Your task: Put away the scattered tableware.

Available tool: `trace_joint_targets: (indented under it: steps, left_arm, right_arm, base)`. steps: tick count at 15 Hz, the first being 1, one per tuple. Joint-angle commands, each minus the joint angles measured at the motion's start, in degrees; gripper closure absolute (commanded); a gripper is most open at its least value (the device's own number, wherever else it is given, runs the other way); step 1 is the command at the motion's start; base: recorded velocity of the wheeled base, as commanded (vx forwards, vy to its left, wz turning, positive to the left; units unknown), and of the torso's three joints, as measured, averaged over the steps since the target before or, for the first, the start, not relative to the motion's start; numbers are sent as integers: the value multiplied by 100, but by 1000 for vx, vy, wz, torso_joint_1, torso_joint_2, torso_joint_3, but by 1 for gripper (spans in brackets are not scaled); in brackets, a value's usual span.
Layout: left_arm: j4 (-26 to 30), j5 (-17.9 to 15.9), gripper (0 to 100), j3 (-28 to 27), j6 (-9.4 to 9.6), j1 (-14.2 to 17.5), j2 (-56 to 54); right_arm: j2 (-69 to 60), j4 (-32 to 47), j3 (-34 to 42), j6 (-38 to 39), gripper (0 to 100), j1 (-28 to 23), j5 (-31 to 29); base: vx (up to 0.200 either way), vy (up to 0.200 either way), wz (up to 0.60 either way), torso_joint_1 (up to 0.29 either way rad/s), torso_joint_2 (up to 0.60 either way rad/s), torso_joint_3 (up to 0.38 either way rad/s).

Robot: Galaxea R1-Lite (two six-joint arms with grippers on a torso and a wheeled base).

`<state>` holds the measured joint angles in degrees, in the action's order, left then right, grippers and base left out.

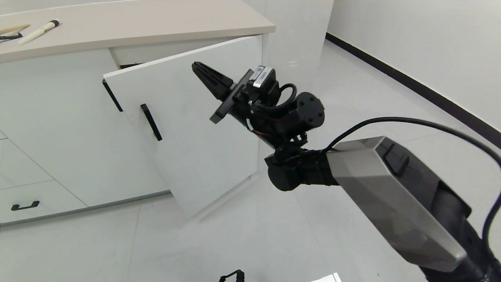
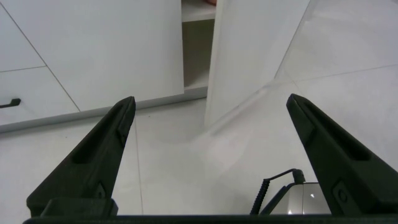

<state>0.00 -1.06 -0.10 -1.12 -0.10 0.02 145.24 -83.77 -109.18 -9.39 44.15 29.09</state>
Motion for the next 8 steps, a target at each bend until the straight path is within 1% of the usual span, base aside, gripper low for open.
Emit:
trace_joint_targets:
  steps: [1,2,3,6,8]
  left_arm:
    - [0,1,0,1,-2,1,6]
    - [0,1,0,1,-2,1,6]
    - [0,1,0,1,-2,1,6]
    - [0,1,0,1,-2,1,6]
    - [0,1,0,1,-2,1,6]
  right_arm:
    - [-787,-16,512,-2,100,-65,1]
    - [-1129,-25,837,7,100,-65,1]
    - [-1270,-25,1004,7,100,-74,1]
    - [-1841,-166,1979,33,100,-109,-8]
    - [-2035,-183,2331,33,100,-100,-8]
  base:
    - [0,0,0,0,0,0]
    - [0,0,0,0,0,0]
    - [0,0,0,0,0,0]
    - [0,0,0,0,0,0]
    - [0,0,0,0,0,0]
